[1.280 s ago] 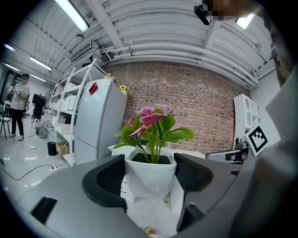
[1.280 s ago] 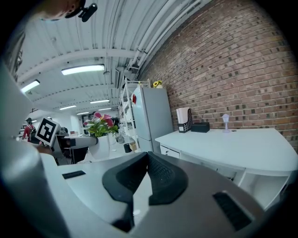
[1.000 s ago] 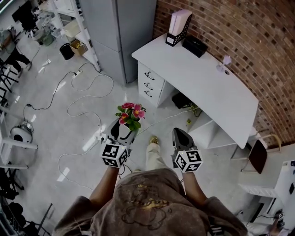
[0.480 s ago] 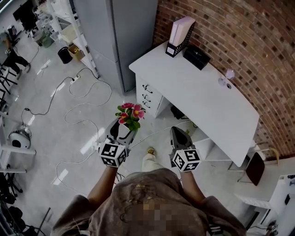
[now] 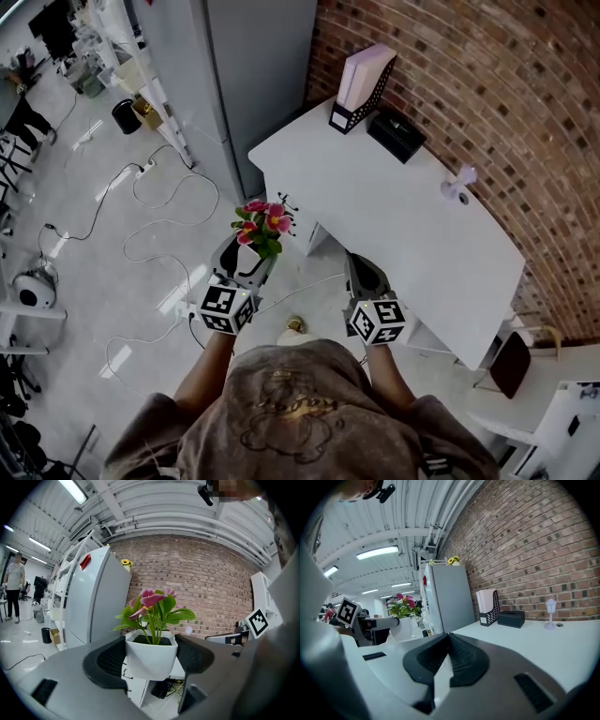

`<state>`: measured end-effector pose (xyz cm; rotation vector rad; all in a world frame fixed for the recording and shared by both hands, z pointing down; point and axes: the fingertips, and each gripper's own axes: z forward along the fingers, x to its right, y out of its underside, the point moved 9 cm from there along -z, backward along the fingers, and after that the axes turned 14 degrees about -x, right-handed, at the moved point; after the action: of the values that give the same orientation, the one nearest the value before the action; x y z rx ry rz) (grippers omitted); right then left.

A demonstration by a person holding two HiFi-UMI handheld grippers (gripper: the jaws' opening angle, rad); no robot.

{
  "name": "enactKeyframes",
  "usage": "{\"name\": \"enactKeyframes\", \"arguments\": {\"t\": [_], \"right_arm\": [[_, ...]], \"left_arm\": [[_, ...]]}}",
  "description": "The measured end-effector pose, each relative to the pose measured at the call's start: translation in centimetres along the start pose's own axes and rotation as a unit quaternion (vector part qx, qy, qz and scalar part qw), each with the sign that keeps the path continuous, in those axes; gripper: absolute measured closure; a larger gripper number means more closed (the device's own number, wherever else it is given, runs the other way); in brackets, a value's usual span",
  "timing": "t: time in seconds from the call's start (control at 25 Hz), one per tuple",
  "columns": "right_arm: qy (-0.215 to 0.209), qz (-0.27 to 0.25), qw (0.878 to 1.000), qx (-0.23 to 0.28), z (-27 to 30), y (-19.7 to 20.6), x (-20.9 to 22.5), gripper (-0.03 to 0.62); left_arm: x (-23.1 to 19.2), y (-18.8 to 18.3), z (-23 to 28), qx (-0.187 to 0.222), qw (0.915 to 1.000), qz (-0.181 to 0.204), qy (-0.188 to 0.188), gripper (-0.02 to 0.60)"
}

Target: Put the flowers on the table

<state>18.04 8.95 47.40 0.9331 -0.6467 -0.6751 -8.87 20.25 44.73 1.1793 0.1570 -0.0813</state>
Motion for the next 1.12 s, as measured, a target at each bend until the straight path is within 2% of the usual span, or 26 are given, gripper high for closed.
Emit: {"name": "enactKeyframes", "arguments": {"t": [0.24, 0.64, 1.12], "right_arm": [[-0.004, 0.004, 1.0, -0.003, 2.1, -1.5, 2.9, 0.589], [-0.016, 0.005, 1.0, -0.012, 5.5, -2.7, 4.7, 0.589], [0.002, 0.024, 1.0, -0.003, 11.9, -6.0, 7.7, 0.589]], "left_arm": [[-0.3, -1.5, 3.6, 0.002, 1.0, 0.002, -0.008, 0.235], [-2.1, -2.7, 7.6, 0.005, 0.9999, 0.009, -0.011, 0.235], [-6.4, -6.0, 14.8, -0.006, 0.9996, 0.023, 0.013, 0.235]]}}
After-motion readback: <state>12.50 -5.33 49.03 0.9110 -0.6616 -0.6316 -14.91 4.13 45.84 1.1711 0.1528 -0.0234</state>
